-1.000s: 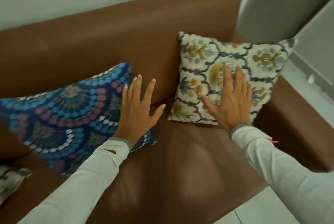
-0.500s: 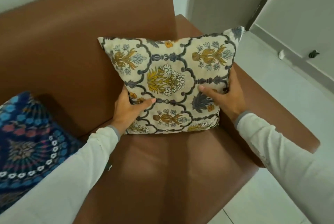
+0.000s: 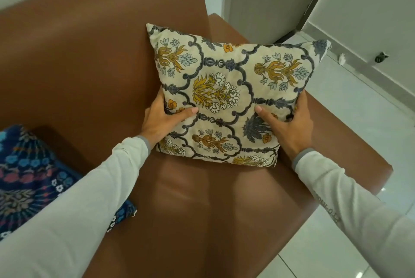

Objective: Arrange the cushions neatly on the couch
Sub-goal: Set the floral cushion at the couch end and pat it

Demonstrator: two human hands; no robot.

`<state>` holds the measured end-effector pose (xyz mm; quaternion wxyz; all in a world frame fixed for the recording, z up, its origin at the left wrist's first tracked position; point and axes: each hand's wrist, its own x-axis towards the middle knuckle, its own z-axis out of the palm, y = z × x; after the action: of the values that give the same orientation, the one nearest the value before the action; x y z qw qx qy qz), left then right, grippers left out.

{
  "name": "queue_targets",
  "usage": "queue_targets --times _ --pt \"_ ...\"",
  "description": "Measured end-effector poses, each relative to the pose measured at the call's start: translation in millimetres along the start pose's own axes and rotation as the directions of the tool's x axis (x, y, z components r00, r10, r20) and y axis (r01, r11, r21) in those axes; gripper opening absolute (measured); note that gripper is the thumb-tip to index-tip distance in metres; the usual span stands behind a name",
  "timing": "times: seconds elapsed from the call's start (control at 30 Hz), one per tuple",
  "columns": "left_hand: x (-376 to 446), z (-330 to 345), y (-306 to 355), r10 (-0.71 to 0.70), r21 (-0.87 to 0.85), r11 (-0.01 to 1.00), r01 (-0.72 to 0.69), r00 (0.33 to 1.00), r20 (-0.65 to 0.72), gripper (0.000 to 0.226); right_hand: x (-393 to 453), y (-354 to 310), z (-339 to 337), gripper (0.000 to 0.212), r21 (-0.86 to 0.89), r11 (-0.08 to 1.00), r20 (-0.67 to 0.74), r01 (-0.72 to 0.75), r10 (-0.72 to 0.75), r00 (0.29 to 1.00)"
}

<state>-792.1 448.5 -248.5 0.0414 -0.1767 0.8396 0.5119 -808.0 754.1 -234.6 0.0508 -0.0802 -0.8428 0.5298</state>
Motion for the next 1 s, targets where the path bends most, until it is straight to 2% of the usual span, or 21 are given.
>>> queue_targets --times 0.07,0.13,0.2,0.23,0.27,0.33,0.4,0.47,0.6,0.77,0.9,1.0 --pt "1.4 2.9 3.2 0.003 0.030 1.000 -0.004 1.000 0.028 0.105 2.2 -0.6 -5.5 0.105 -0.038 0.999 0.011 0.007 -0.006 1.000" --pt "-1.9 6.1 5.8 -0.029 0.101 0.995 0.025 0.999 0.039 0.119 -2.1 0.4 -7.6 0.116 -0.132 0.991 0.014 -0.001 0.003 1.000" --pt "-10.8 8.2 10.9 -0.031 0.282 0.958 0.046 0.998 -0.056 0.137 -7.4 -4.2 -7.8 0.127 -0.332 0.942 -0.041 0.043 -0.060 0.997" --pt "-16.3 9.4 14.6 0.078 0.434 0.901 -0.009 0.987 -0.142 0.136 -8.9 -7.8 -8.0 0.126 -0.470 0.875 -0.065 0.115 -0.164 0.984" --pt "-20.6 10.6 18.6 0.261 0.590 0.801 -0.104 0.947 -0.189 0.131 -8.5 -10.4 -7.3 0.121 -0.596 0.774 -0.050 0.213 -0.301 0.952" --pt "-21.4 14.7 29.6 0.567 0.773 0.565 -0.288 0.817 -0.109 0.112 -3.7 -15.4 -2.7 0.109 -0.726 0.565 0.070 0.392 -0.506 0.860" --pt "-8.8 19.0 36.9 0.669 0.825 0.410 -0.390 0.743 0.018 0.100 6.6 -18.4 6.4 0.100 -0.759 0.424 0.175 0.494 -0.598 0.782" --pt "4.5 21.0 37.3 0.675 0.844 0.348 -0.407 0.734 0.075 0.094 15.8 -15.2 13.1 0.095 -0.777 0.353 0.225 0.522 -0.619 0.753" --pt "11.7 21.5 27.4 0.680 0.862 0.304 -0.406 0.726 0.102 0.090 23.1 -2.1 8.6 0.094 -0.805 0.274 0.285 0.526 -0.600 0.748" --pt "-16.8 13.9 24.4 0.644 0.878 0.372 -0.301 0.765 -0.011 0.091 16.3 -22.3 11.5 0.093 -0.817 0.218 0.321 0.535 -0.599 0.734" --pt "-52.0 -35.0 15.2 0.678 0.906 0.353 -0.231 0.731 -0.078 0.088 -4.7 -67.6 36.0 0.092 -0.781 0.186 0.369 0.597 -0.634 0.680" --pt "-88.9 -92.4 6.4 0.669 0.931 0.338 -0.135 0.730 -0.137 0.087 -35.3 -113.1 71.6 0.088 -0.740 0.166 0.390 0.652 -0.684 0.616"
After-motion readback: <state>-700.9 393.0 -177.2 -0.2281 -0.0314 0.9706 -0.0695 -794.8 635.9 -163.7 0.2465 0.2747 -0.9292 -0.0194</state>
